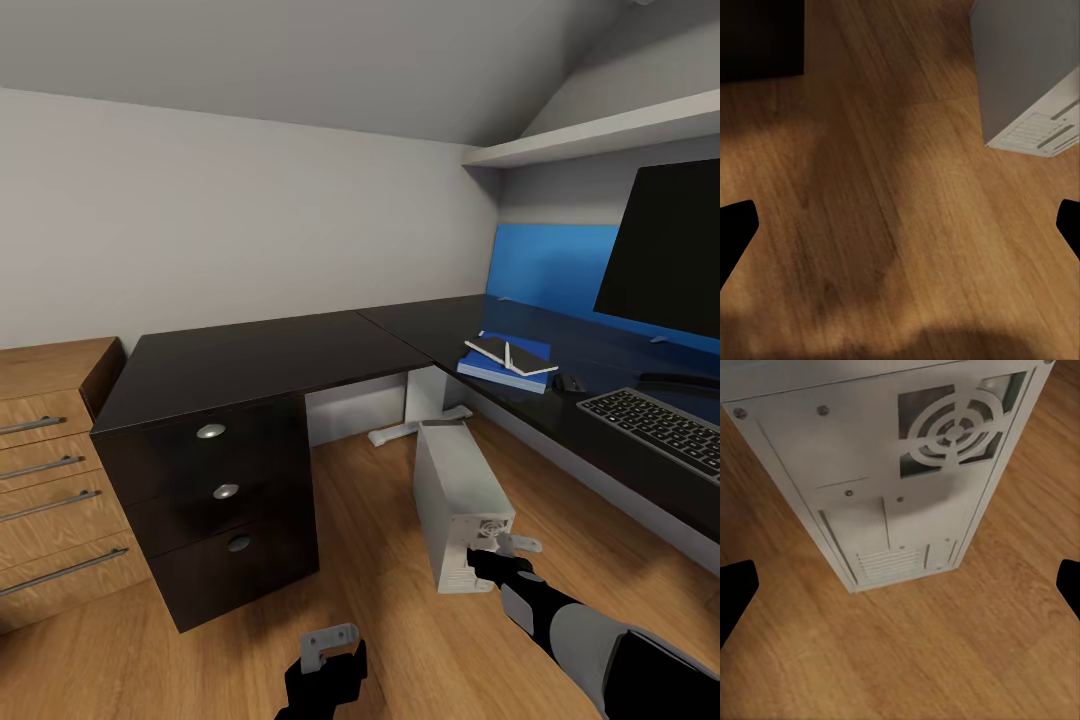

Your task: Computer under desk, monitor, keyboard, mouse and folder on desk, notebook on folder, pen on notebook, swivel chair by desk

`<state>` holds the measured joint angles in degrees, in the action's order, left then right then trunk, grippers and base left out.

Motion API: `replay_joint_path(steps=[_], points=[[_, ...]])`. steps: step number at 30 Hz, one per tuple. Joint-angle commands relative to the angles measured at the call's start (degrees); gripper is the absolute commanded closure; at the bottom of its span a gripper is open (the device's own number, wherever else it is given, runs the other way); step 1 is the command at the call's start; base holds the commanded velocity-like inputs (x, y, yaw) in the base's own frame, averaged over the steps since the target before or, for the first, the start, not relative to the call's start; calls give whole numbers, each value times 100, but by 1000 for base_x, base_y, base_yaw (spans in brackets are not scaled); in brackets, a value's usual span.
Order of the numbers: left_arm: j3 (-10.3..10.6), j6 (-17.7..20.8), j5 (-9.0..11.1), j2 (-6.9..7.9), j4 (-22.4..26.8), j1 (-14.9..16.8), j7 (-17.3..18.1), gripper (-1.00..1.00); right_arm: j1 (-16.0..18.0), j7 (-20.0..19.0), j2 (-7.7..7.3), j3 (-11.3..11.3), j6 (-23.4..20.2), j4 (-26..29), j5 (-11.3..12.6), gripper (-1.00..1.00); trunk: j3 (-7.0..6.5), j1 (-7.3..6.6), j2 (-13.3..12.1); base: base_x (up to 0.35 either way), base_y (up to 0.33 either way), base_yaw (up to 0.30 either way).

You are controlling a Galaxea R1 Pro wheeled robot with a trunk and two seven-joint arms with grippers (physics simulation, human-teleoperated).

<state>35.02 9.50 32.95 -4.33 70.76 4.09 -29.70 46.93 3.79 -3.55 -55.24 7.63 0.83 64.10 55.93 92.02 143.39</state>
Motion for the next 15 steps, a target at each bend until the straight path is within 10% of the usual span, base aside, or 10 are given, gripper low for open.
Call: replay_joint_path(steps=[1,15], points=[[11,18,27,2,8,4,-39,-100,1,25,-3,-48,5,10,41,-100,6,-1,2,0,0,0],[14,17,27,2,13,4,-44,-100,0,18,-9,-46,-7,13,41,-100,6,-1,2,0,0,0]])
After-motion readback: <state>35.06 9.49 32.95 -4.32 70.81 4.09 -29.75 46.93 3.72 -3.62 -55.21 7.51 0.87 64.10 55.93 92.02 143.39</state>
